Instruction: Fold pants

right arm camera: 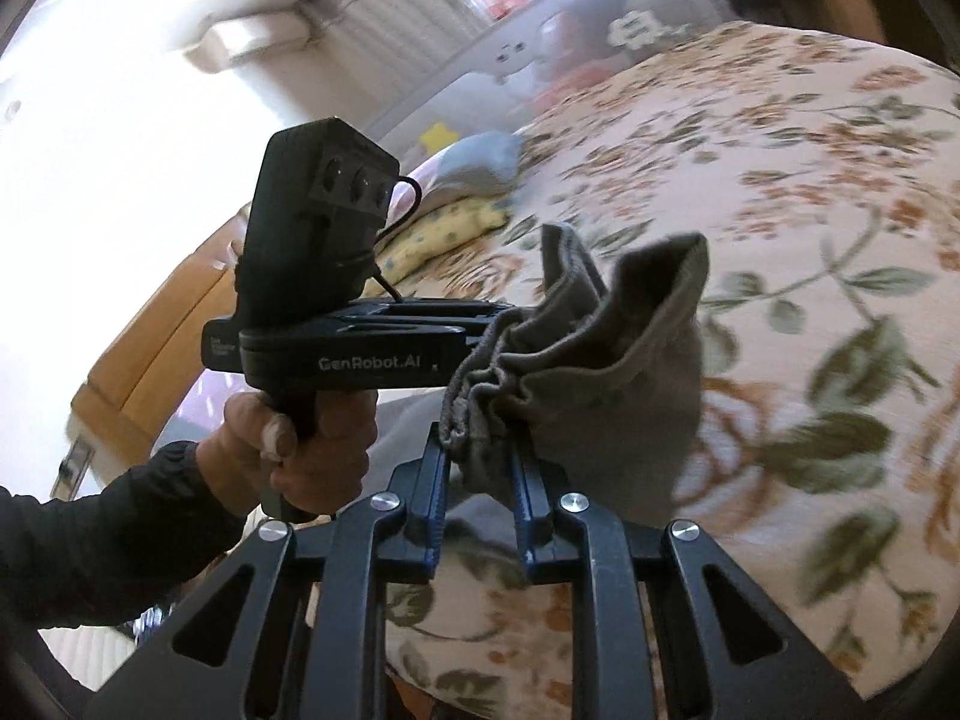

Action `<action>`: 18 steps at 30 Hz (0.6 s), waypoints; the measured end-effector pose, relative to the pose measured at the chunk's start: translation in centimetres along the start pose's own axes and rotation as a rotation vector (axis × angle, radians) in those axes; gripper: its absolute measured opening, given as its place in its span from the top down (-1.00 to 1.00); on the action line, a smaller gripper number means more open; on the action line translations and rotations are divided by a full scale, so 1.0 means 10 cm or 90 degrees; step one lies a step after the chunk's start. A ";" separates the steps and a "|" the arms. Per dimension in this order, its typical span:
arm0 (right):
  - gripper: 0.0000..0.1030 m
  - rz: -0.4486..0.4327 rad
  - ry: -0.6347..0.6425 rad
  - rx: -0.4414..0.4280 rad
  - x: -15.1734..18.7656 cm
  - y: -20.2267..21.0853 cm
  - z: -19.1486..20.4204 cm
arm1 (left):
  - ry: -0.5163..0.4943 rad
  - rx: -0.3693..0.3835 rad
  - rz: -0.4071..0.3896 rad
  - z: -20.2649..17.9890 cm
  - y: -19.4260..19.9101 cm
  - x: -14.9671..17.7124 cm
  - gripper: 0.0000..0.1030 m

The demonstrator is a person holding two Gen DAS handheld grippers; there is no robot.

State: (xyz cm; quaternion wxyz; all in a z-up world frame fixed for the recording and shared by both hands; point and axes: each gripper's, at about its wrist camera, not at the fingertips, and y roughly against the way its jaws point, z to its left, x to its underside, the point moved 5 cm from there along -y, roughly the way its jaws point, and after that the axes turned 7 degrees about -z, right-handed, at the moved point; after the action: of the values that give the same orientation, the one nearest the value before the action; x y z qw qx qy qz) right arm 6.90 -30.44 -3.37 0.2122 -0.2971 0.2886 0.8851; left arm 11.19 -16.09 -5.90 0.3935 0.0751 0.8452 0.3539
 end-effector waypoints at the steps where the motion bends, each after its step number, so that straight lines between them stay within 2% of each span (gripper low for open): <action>1: 0.60 0.012 0.007 -0.007 0.02 -0.09 0.04 | 0.018 -0.005 -0.005 0.10 0.05 0.06 0.83; 6: 0.60 0.056 0.013 -0.024 0.10 -0.43 0.13 | 0.084 -0.026 -0.011 0.43 0.17 0.33 0.84; 15: 0.60 0.141 0.033 -0.053 0.41 -0.92 0.27 | 0.179 -0.064 -0.005 0.82 0.36 0.80 0.82; 18: 0.52 0.168 0.017 -0.047 0.47 -1.05 0.22 | 0.199 -0.080 0.000 0.91 0.45 0.93 0.82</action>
State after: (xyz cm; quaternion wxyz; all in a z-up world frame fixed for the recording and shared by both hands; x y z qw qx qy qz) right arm 8.29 -20.20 -9.04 0.0790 -0.2759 0.2955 0.9112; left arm 10.73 -4.10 -12.58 0.2612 -0.0056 0.8724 0.4131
